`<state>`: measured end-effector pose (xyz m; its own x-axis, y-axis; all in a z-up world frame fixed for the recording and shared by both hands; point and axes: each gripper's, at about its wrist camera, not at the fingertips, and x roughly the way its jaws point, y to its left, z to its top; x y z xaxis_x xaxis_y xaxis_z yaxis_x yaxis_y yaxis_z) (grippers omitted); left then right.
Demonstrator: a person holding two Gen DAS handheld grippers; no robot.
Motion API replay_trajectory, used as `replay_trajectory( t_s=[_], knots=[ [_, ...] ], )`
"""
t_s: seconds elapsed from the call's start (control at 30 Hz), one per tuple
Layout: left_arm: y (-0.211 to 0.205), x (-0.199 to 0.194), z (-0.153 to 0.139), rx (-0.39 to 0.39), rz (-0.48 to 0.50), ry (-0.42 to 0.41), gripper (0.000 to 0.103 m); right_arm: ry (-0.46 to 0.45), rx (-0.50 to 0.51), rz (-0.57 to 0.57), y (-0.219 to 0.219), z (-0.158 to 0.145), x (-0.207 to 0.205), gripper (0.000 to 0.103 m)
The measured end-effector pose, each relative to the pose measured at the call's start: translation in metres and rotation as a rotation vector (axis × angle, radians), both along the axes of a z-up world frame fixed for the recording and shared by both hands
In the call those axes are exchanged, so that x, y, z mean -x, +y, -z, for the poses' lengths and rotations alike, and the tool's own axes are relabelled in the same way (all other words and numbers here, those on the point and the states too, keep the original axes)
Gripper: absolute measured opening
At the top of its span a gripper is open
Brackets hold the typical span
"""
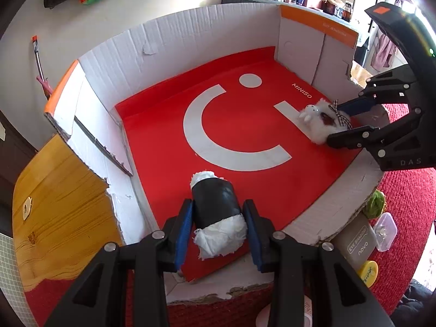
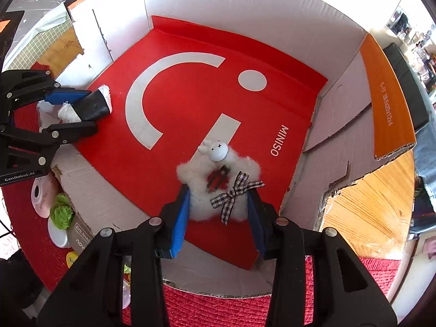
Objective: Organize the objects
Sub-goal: 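Carry cylinder and lamb into the orange box and open both grippers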
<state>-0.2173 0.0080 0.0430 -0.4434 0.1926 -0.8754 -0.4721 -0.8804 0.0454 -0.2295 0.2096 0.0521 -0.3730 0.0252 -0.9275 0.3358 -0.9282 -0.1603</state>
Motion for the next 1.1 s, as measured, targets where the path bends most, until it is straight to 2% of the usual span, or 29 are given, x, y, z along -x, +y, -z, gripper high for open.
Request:
replay_trajectory(
  t_s=[0.47,0.57,0.73,0.87,1.1],
  knots=[
    [-0.001,0.001,0.0,0.0,0.001,0.006,0.04,0.001,-0.018,0.006,-0.001,-0.003,-0.004,0.043],
    [-0.002,0.001,0.0,-0.003,-0.001,0.004,0.04,0.004,-0.027,0.009,-0.001,-0.004,-0.005,0.052],
    [-0.001,0.001,0.001,-0.003,-0.002,0.009,0.04,0.004,-0.021,0.009,-0.002,-0.006,-0.007,0.055],
    [-0.001,0.0,0.001,-0.004,-0.001,0.006,0.049,0.004,-0.019,0.011,-0.002,-0.008,-0.009,0.056],
    [-0.003,-0.002,0.0,-0.008,-0.017,-0.001,0.05,0.008,-0.009,0.01,-0.004,-0.013,-0.014,0.063]
  ],
)
